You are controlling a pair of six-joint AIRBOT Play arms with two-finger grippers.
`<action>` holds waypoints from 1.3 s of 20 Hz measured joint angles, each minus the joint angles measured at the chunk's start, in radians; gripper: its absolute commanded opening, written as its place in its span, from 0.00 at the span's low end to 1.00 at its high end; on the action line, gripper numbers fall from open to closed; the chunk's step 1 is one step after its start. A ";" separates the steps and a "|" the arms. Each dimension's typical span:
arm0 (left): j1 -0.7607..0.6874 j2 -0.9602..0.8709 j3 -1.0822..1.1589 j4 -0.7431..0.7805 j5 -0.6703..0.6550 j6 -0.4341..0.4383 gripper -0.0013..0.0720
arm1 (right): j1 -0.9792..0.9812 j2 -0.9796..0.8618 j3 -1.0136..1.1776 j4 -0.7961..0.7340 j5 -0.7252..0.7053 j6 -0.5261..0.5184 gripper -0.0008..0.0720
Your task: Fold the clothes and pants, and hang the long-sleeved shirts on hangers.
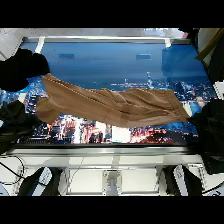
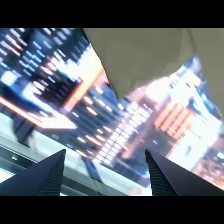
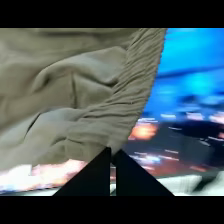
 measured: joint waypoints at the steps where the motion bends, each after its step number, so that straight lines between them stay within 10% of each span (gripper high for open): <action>1: 0.000 0.000 -0.012 -0.021 0.001 0.001 0.75 | -0.039 0.003 0.004 -0.047 -0.008 -0.005 0.04; 9: 0.000 0.002 -0.039 -0.116 0.018 0.008 0.75 | -0.267 -0.086 0.034 -0.216 -0.098 -0.019 0.05; 12: -0.005 0.002 -0.040 -0.221 0.072 0.009 0.75 | -0.302 -0.131 0.046 -0.218 -0.127 -0.019 0.26; 26: -0.323 -0.277 -0.019 -0.529 0.483 0.136 0.67 | -0.280 -0.075 0.227 0.187 -0.098 -0.027 0.30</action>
